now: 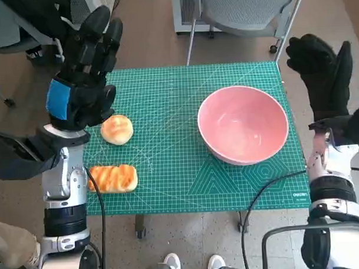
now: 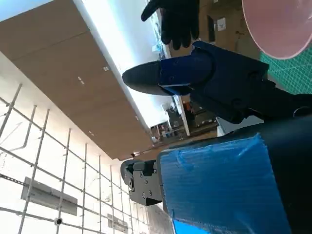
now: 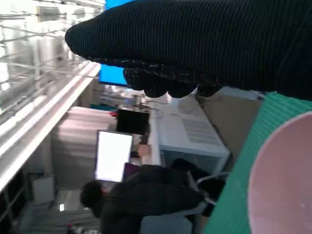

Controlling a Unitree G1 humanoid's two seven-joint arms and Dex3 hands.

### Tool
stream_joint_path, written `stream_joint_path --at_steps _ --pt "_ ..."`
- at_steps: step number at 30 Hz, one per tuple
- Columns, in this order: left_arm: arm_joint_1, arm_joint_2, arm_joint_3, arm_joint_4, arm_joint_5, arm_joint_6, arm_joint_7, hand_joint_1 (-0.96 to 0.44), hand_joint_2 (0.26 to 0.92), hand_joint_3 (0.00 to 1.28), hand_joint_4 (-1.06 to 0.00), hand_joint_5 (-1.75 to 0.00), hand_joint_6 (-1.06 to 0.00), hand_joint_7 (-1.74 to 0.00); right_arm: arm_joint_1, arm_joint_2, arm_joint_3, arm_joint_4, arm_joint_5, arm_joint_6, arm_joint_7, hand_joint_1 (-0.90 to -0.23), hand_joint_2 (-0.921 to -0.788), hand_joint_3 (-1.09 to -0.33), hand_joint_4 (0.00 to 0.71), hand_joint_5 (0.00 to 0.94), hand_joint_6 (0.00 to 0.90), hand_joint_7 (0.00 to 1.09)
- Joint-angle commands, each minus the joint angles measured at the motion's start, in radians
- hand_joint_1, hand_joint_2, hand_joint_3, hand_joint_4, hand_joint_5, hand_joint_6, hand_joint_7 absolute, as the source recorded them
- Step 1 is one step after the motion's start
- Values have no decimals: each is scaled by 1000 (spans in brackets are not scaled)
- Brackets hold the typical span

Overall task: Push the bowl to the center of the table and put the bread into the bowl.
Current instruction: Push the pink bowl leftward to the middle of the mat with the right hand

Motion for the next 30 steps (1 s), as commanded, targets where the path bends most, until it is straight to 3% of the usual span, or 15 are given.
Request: stream_joint_path --at_steps 1,30 --pt "15 6 -1 -32 5 2 7 -641 921 547 -19 0 1 -338 30 0 -8 22 -7 32 -11 -649 -921 -852 244 0 307 20" --pt "26 8 -1 -13 15 -17 0 -635 921 571 -19 -2 1 -313 43 -1 -13 30 -17 58 -16 -641 -921 -855 248 1 311 24"
